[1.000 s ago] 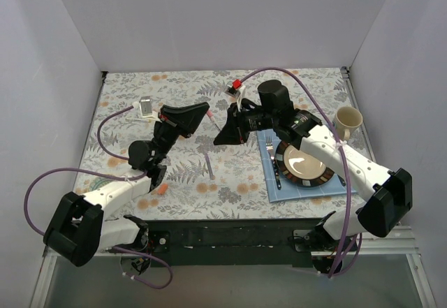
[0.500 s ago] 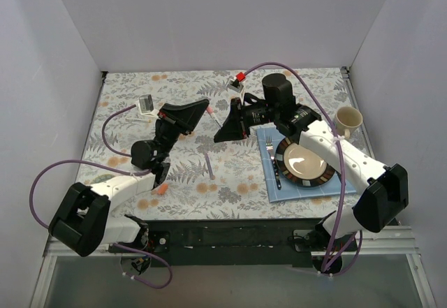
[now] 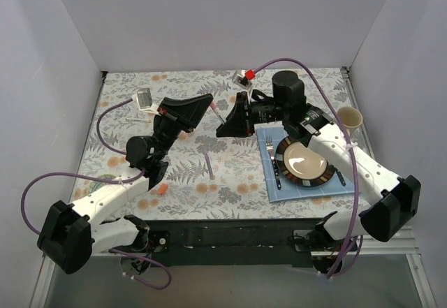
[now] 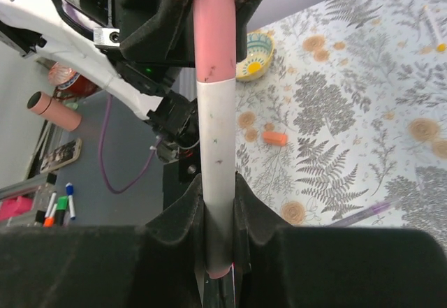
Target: Insert the pens into the pen caps
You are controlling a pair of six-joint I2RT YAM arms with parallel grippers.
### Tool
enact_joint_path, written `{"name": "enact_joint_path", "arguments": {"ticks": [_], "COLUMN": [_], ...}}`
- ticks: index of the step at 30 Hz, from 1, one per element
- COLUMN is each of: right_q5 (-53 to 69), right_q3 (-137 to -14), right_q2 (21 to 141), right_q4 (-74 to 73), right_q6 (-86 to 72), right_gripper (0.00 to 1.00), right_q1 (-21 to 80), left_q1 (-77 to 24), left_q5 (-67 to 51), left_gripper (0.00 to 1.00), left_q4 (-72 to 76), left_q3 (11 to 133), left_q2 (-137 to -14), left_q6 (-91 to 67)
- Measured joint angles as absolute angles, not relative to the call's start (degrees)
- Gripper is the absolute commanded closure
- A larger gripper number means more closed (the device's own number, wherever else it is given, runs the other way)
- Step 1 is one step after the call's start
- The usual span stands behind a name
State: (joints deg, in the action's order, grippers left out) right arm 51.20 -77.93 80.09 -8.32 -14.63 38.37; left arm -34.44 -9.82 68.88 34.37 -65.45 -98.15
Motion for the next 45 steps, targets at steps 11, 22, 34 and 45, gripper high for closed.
{"name": "enact_joint_path", "arguments": {"ticks": [11, 22, 34, 45], "right_q5": [36.6, 25.1, 17.8, 15.0], "right_q3": [-57.4, -33.2, -32.5, -32.5], "right_q2": [59.5, 34.8, 37.5, 34.3], "right_q4": [7.5, 2.0, -5.6, -7.7], "right_q6": [-18.5, -27.3, -30.1, -30.0], "right_gripper": [0.30, 0.21, 0.21, 0.21], "right_q1": [36.2, 36.1, 36.1, 36.1], "left_q1": [-33.6, -29.4, -30.6, -34.5], "left_q5": [-28.1, -20.3, -8.3, 0.1], "left_gripper": [1.00, 1.00, 1.00, 0.92], "left_q4": [31.0, 11.2, 5.4, -0.9], "left_q3": [45.4, 48.3, 48.2, 52.1], "left_q2": [-64.6, -73.6, -91.0, -97.7], "left_q6": [-84.4, -77.6, -83.7, -83.1]}}
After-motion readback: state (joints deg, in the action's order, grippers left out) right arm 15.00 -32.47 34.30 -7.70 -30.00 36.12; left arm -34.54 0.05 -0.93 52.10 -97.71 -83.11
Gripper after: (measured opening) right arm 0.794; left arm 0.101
